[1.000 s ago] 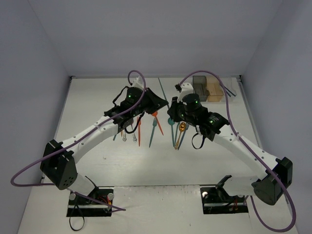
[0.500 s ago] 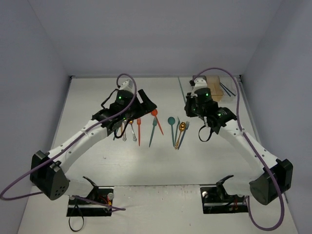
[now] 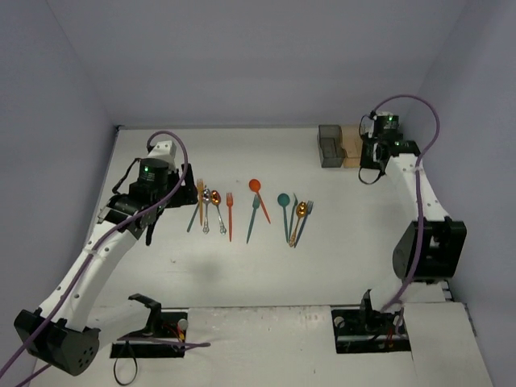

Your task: Sort the eating utensils into containers

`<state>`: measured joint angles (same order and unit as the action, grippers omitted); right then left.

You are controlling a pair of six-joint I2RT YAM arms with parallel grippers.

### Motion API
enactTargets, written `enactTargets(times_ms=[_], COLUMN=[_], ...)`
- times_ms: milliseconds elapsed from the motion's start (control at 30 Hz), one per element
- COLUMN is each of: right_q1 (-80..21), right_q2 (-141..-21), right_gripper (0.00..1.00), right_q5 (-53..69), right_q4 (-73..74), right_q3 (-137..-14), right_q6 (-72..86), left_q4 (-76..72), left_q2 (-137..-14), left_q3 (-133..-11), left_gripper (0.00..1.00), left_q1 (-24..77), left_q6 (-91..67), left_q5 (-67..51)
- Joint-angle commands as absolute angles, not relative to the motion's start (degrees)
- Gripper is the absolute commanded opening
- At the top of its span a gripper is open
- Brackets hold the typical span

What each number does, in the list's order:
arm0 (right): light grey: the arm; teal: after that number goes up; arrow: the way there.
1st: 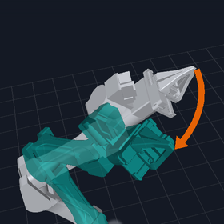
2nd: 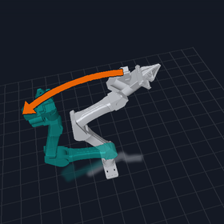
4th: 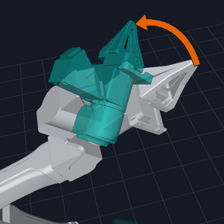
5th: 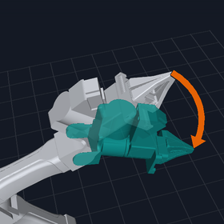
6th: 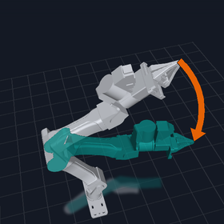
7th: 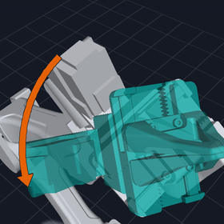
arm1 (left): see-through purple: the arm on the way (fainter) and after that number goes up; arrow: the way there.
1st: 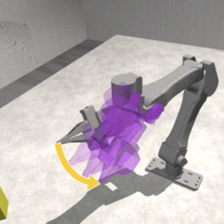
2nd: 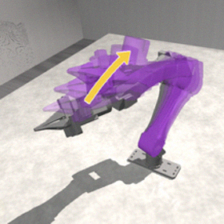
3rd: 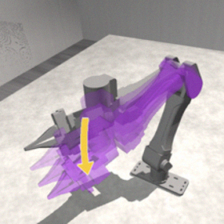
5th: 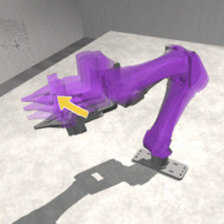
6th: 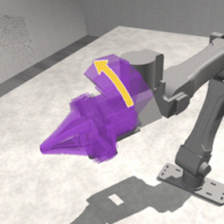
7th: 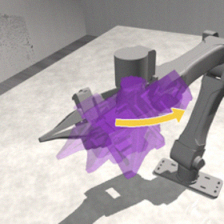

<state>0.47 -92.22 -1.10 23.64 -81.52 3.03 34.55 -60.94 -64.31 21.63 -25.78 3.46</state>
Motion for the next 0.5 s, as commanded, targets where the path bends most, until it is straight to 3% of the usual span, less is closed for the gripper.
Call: enactTargets(times_ms=[0, 467], right_q1=[4.77, 10.90], right_q2=[-98.28, -116.77], right_gripper=[0.00, 0.00], right_q5=[-0.61, 6.50], right_q4=[26.98, 31.27], right_q3=[-88.17, -106.66], right_q6=[-2.77, -11.16], left_q4=[36.09, 35.42], left_q2=[-57.07, -50.81], left_q3=[-63.02, -54.42], left_gripper=[0.70, 0.70], left_q1=[21.27, 21.27], left_q6=[-17.23, -13.28], left_q5=[4.69, 2.81])
